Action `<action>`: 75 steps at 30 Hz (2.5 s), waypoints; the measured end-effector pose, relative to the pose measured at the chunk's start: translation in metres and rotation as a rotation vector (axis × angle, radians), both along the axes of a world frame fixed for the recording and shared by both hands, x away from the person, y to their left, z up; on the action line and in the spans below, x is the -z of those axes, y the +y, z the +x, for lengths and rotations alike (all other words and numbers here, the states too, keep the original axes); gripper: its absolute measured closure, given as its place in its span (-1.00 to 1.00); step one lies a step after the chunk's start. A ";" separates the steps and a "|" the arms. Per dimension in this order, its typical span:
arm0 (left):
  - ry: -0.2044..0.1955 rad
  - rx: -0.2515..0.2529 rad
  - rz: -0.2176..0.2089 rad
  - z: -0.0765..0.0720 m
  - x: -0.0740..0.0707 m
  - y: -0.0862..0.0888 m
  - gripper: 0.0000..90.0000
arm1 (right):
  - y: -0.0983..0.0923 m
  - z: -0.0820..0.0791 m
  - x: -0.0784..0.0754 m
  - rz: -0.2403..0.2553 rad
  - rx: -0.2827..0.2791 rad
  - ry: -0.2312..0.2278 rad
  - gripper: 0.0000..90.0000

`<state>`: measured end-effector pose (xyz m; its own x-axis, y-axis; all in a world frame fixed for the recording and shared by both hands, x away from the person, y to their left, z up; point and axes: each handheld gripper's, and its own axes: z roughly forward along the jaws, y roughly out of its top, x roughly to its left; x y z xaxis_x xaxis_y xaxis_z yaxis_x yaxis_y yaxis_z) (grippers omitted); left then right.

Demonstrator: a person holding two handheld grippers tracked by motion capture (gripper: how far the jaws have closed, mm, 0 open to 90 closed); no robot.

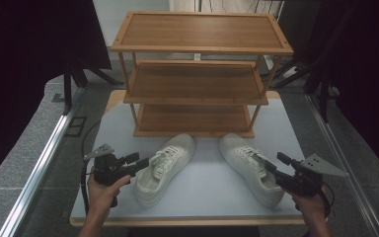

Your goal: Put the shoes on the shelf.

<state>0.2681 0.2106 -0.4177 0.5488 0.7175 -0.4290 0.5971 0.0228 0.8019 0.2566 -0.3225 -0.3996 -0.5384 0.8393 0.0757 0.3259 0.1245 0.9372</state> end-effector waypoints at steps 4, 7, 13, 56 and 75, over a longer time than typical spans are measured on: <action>-0.010 -0.013 0.045 0.004 0.003 -0.004 -0.05 | -0.004 0.016 0.001 -0.018 -0.015 0.026 -0.11; -0.018 -0.010 0.090 0.006 0.005 -0.011 -0.04 | -0.006 0.025 0.001 -0.040 -0.028 0.051 -0.11; -0.016 -0.003 0.166 0.009 0.012 -0.020 -0.06 | -0.009 0.032 0.012 -0.060 -0.058 0.098 -0.11; -0.100 0.014 0.366 0.035 0.035 -0.053 0.82 | 0.007 0.079 0.049 -0.186 -0.064 0.214 0.86; -0.166 0.046 -0.089 0.010 -0.008 -0.024 0.81 | -0.027 0.057 0.039 0.328 -0.027 0.207 0.86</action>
<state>0.2784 0.1867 -0.4100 0.6488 0.6528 -0.3910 0.4592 0.0738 0.8852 0.3137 -0.3494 -0.4383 -0.5049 0.7385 0.4469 0.5132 -0.1595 0.8433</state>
